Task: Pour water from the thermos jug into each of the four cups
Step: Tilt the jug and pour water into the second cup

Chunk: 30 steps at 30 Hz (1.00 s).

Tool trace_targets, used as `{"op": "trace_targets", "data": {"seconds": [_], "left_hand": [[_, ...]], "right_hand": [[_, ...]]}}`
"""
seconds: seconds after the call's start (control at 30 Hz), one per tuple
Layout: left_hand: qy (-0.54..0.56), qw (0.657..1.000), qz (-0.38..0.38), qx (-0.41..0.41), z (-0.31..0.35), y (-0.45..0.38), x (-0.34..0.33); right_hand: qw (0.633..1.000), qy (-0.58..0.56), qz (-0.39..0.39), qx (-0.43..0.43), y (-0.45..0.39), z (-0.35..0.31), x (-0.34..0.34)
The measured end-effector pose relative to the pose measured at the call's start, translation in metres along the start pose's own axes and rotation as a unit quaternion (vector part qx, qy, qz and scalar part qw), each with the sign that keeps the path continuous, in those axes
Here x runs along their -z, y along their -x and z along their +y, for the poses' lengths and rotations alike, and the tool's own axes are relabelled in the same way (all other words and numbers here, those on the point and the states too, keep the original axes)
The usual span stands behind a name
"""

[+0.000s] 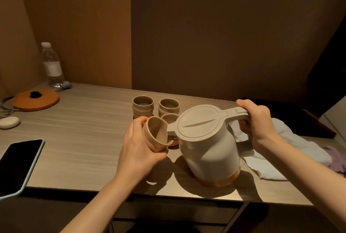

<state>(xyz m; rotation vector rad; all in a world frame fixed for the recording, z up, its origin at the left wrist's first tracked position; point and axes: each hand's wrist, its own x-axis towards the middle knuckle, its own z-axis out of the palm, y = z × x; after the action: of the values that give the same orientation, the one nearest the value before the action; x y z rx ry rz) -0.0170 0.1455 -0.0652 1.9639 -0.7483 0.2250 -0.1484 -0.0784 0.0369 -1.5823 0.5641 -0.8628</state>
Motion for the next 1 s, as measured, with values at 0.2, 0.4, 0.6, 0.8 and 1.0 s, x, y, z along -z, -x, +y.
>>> {"op": "trace_targets", "data": {"seconds": [0.2, 0.4, 0.6, 0.8, 1.0], "left_hand": [[-0.054, 0.997, -0.024, -0.054, 0.005, -0.014, 0.008], [-0.100, 0.992, -0.037, -0.073, 0.005, -0.024, 0.011], [-0.107, 0.991, -0.037, -0.073, 0.003, -0.023, 0.010], [-0.094, 0.994, -0.033, -0.041, -0.001, -0.018, 0.007], [-0.082, 0.996, -0.019, -0.031, -0.006, -0.014, 0.005]], "right_hand": [[1.000, 0.015, -0.001, -0.002, -0.002, 0.000, -0.002], [1.000, 0.010, -0.006, -0.009, -0.002, -0.003, -0.005], [1.000, 0.024, -0.002, -0.005, -0.005, -0.004, -0.007], [0.998, 0.057, -0.001, 0.002, -0.009, -0.006, -0.015], [0.997, 0.072, -0.014, 0.005, -0.011, -0.011, -0.021]]}}
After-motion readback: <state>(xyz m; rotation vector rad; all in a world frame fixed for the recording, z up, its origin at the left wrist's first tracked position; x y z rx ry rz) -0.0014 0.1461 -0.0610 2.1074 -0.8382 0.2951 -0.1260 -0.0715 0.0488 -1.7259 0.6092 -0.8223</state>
